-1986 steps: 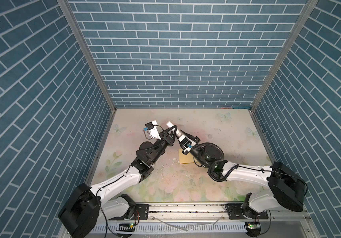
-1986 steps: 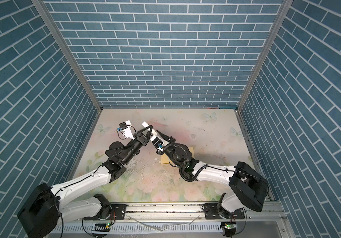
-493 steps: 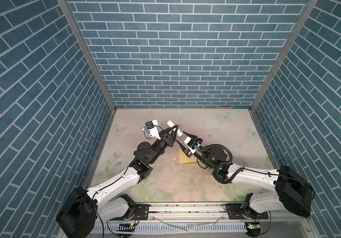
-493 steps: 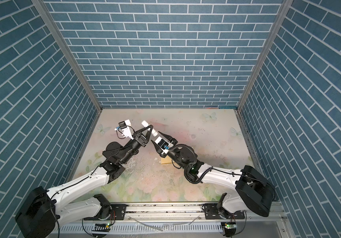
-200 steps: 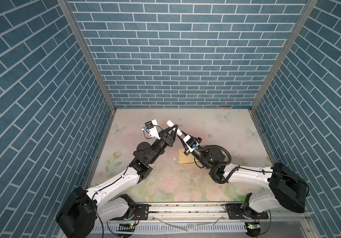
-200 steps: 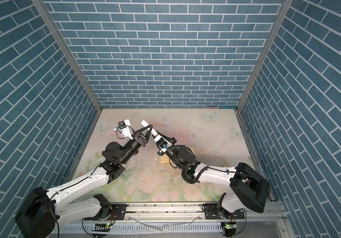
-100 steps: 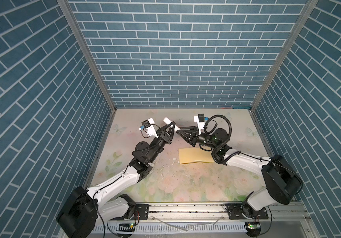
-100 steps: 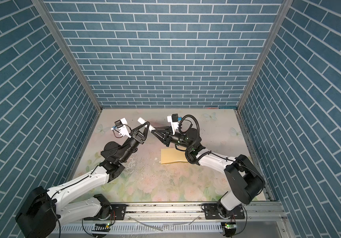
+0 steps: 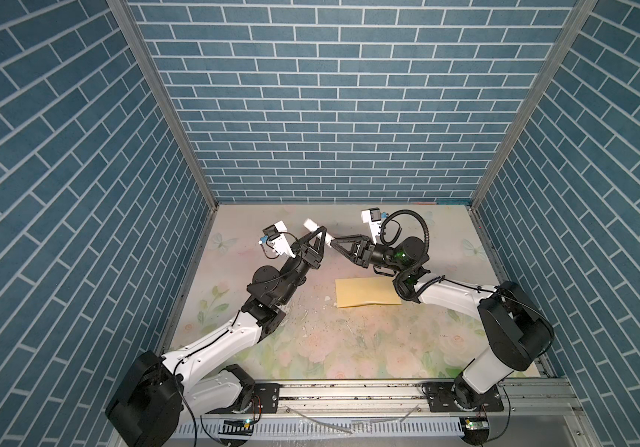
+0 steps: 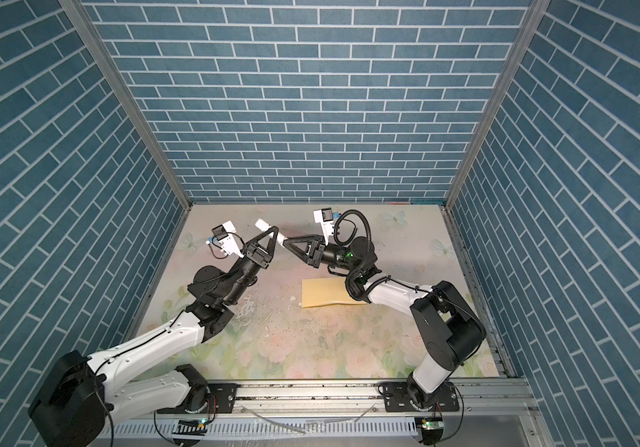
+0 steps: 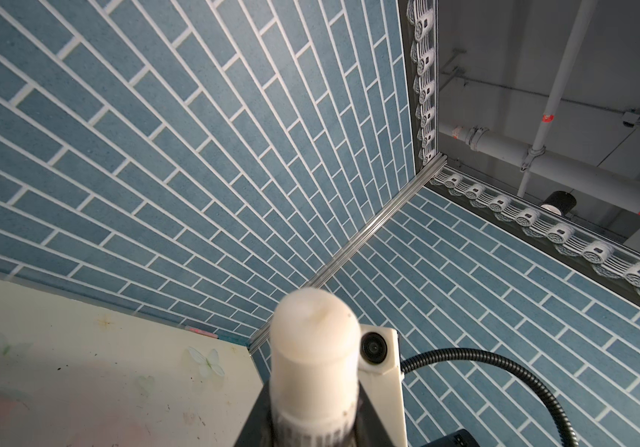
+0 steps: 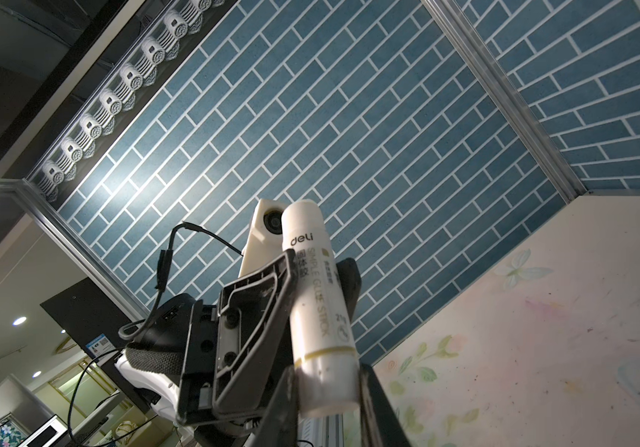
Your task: Place the letter into the envelope and seal it
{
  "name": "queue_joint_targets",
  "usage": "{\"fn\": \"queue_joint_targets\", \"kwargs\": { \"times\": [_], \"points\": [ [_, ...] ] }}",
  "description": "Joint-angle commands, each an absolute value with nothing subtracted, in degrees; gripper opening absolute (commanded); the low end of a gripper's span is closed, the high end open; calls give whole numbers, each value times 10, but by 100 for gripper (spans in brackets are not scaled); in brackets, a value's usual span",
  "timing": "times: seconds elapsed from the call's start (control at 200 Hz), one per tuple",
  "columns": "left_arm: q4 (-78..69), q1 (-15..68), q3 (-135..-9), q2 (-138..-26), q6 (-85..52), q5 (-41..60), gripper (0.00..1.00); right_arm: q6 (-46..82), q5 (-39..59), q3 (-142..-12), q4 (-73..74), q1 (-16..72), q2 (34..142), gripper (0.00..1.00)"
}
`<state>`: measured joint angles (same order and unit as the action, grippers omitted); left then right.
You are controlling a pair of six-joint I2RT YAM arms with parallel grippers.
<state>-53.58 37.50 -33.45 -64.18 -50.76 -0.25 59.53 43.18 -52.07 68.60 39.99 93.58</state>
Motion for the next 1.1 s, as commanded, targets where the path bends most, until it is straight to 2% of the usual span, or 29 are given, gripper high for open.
{"fn": "queue_joint_targets", "kwargs": {
  "times": [0.0, 0.11, 0.21, 0.465, 0.56, 0.68, 1.095],
  "points": [
    [-482, 388, -343, -636, -521, 31, 0, 548, 355, -526, 709, 390, 908, 26],
    [-441, 388, -356, -629, -557, 20, 0, 423, 302, -474, 691, 391, 860, 52],
    [-391, 387, -371, -619, -592, 11, 0, 300, 236, -418, 696, 397, 812, 67],
    [-289, 374, -398, -610, -723, 26, 0, -19, 135, -325, 736, 466, 761, 75],
    [-292, 372, -398, -622, -772, 45, 0, -96, 114, -322, 752, 499, 776, 76],
    [-319, 372, -397, -645, -812, 73, 0, -122, 85, -332, 789, 516, 809, 75],
    [-351, 372, -397, -658, -838, 94, 0, -156, 26, -374, 802, 529, 868, 54]
  ]
}}
